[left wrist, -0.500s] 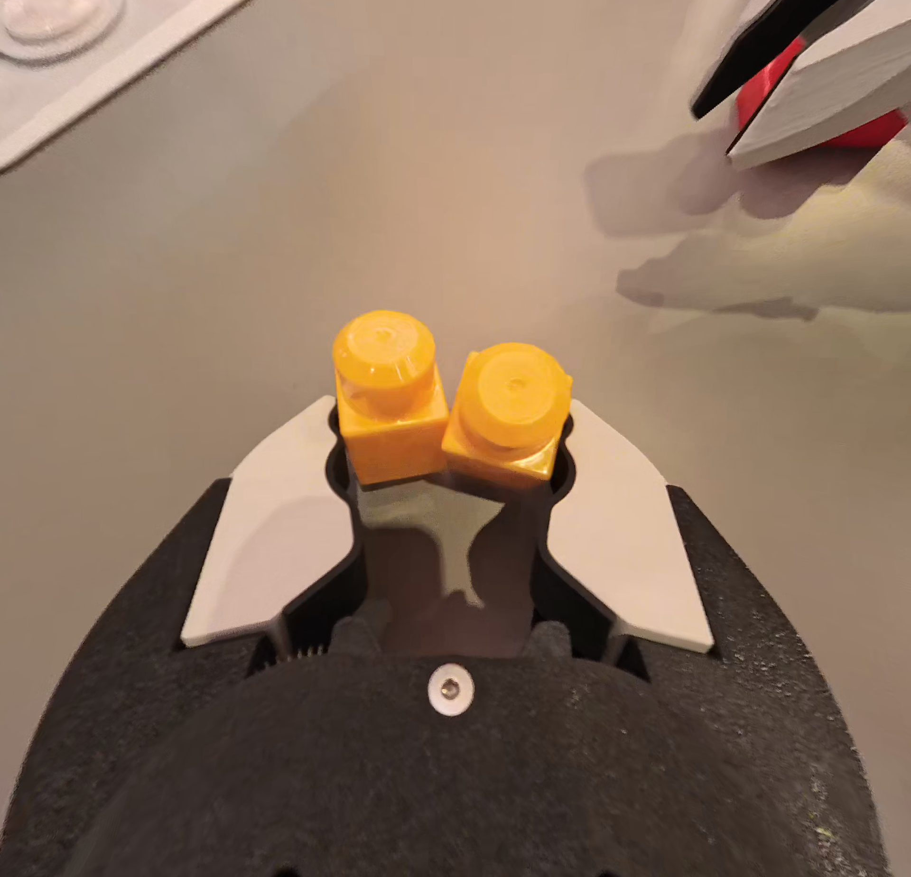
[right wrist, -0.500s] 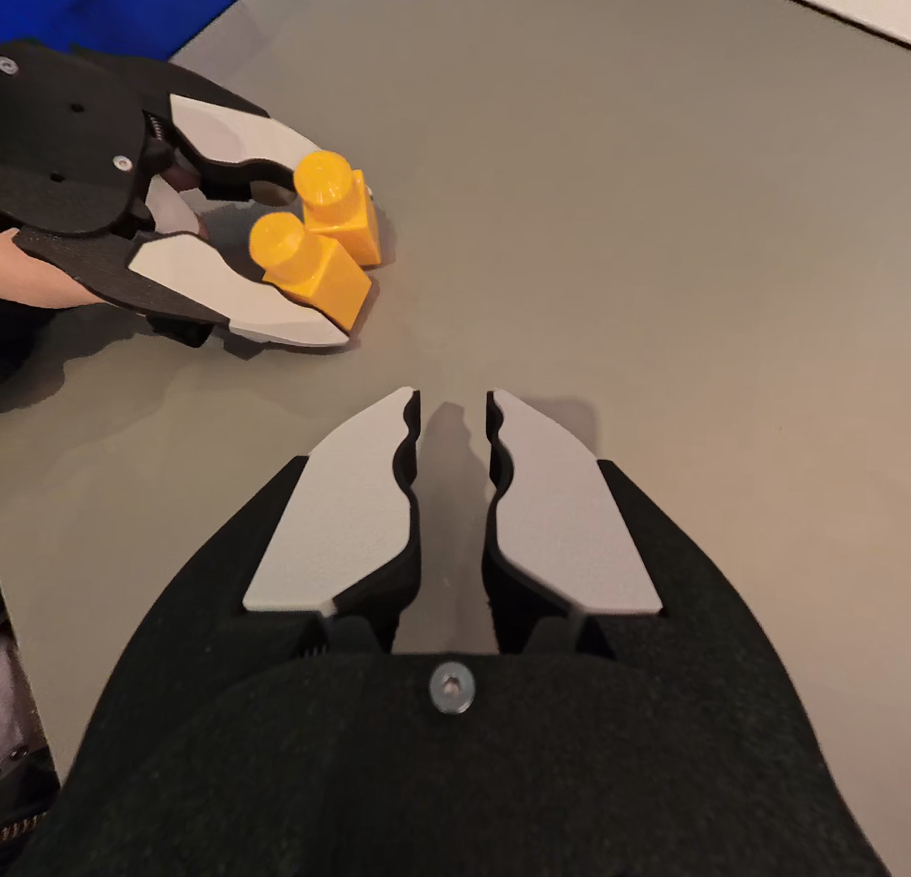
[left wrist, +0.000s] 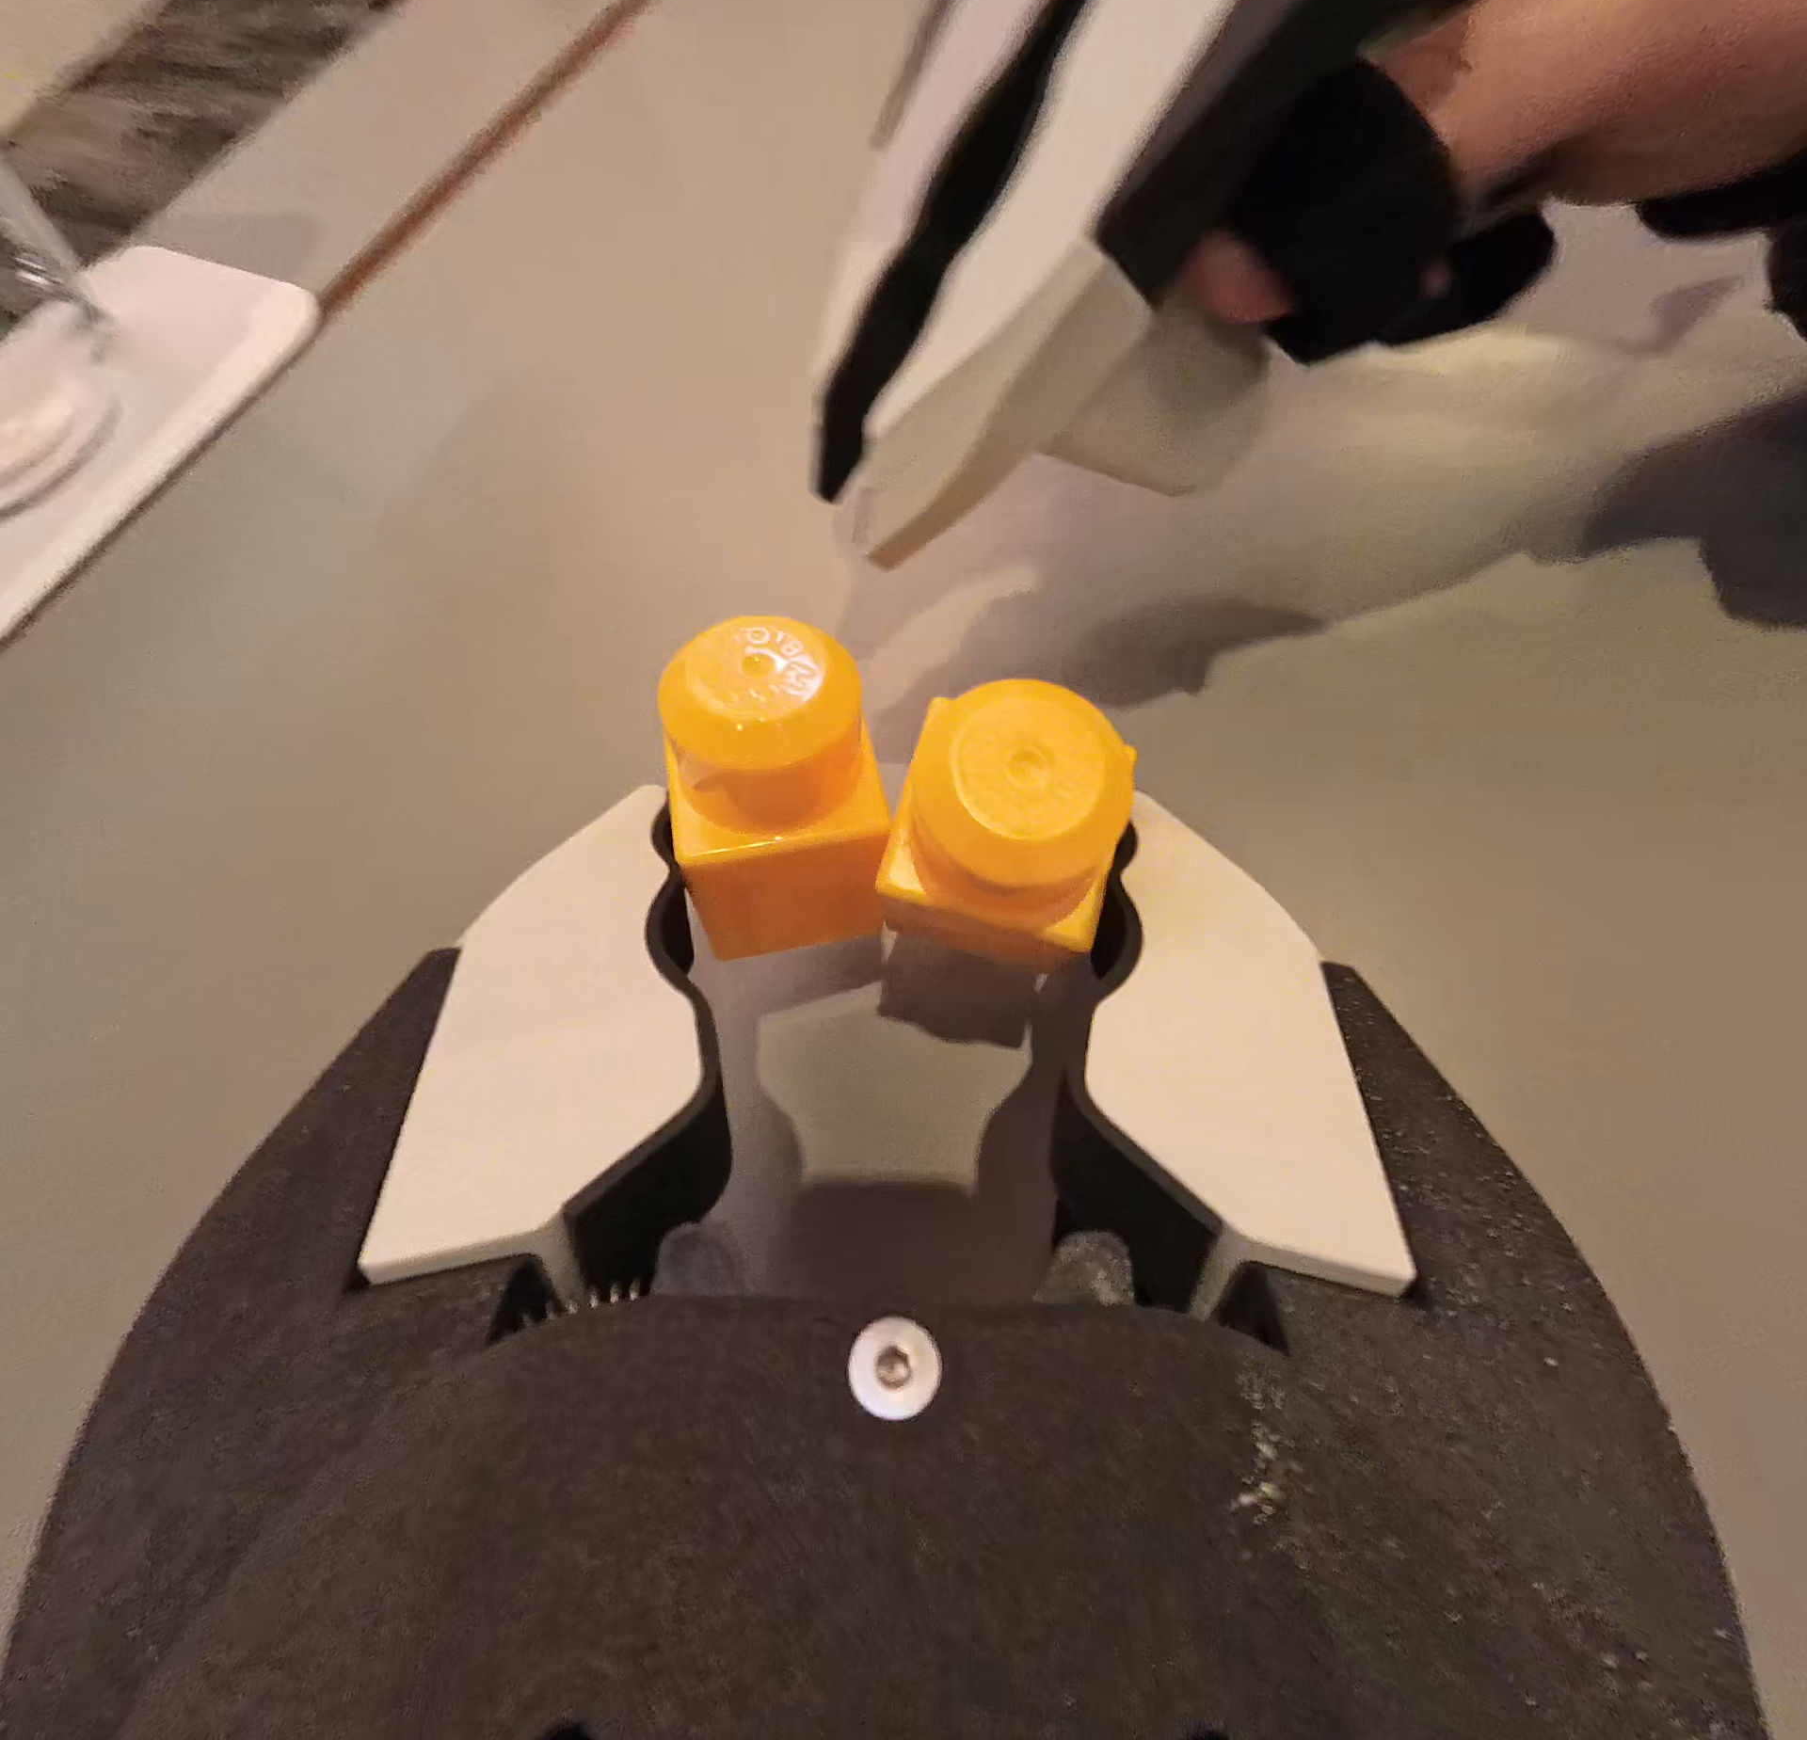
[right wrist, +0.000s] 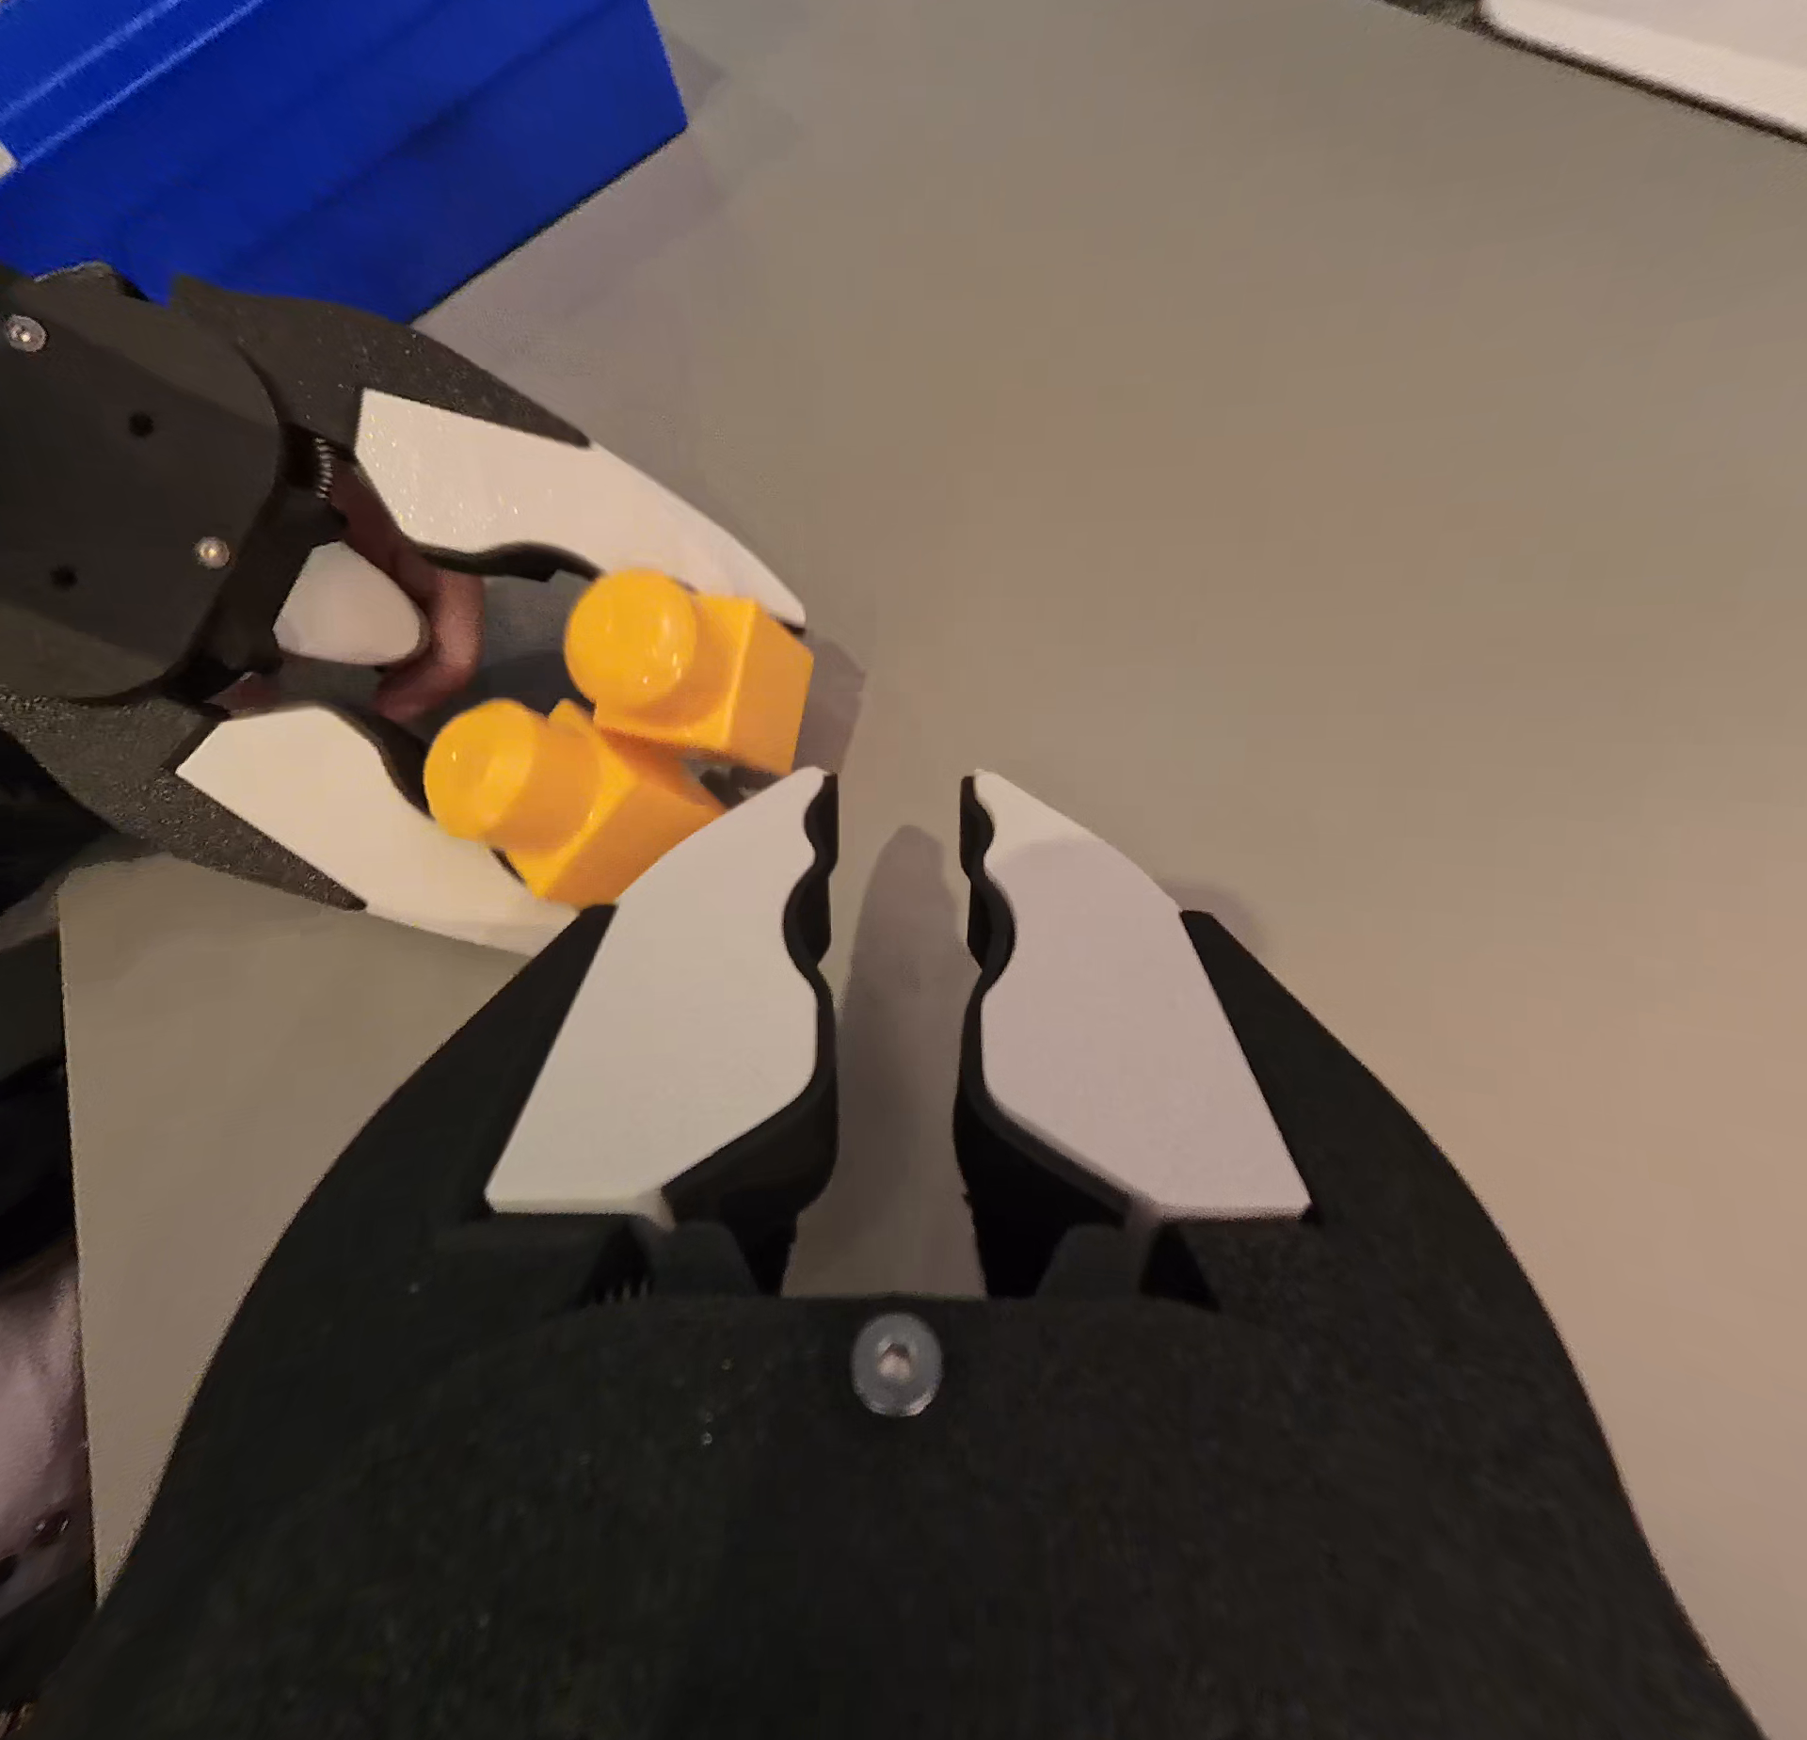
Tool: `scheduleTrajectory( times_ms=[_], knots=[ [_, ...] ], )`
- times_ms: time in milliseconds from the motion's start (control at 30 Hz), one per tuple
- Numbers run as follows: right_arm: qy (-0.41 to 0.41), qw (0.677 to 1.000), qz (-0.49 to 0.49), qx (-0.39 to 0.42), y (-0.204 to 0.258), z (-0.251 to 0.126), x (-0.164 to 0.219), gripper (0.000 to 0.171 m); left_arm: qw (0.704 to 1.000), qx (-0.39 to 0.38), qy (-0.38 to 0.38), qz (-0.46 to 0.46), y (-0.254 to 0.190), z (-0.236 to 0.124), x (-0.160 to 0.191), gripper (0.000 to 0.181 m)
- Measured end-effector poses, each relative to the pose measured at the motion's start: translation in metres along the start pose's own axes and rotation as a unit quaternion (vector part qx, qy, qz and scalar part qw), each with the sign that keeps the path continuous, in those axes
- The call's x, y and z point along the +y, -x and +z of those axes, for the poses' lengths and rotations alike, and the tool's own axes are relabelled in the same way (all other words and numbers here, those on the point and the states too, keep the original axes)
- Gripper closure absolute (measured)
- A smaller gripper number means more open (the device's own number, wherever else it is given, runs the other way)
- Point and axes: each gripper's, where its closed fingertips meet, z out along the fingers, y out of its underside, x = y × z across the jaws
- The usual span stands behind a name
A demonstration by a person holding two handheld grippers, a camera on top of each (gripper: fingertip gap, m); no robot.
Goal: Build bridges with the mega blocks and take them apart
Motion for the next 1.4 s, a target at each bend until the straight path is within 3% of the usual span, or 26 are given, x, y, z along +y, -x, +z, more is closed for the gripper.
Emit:
scheduleTrajectory(
  times_ms=[133,333,500,833,1067,1400],
  knots=[
    [0.051,0.998,-0.036,-0.018,0.012,0.015,0.018,0.159,0.996,0.062,0.061,0.004,-0.025,-0.002,0.033,0.100],
    [0.135,0.976,-0.163,-0.059,0.036,0.032,0.052,0.161,0.993,0.084,0.071,-0.035,-0.025,-0.009,0.043,0.096],
    [0.126,0.960,-0.246,-0.038,0.038,0.043,0.048,0.164,0.993,0.093,0.064,-0.047,-0.021,-0.009,0.042,0.086],
    [0.125,0.959,-0.245,-0.070,0.048,0.042,0.053,0.169,0.995,0.075,0.059,-0.004,-0.023,-0.003,0.037,0.081],
    [0.074,0.971,-0.225,-0.040,0.037,0.043,0.034,0.169,0.996,0.070,0.063,-0.008,-0.019,-0.001,0.038,0.075],
    [0.086,0.966,-0.242,-0.039,0.041,0.053,0.038,0.170,0.990,0.109,0.079,-0.031,-0.025,0.000,0.041,0.083]
  ],
)
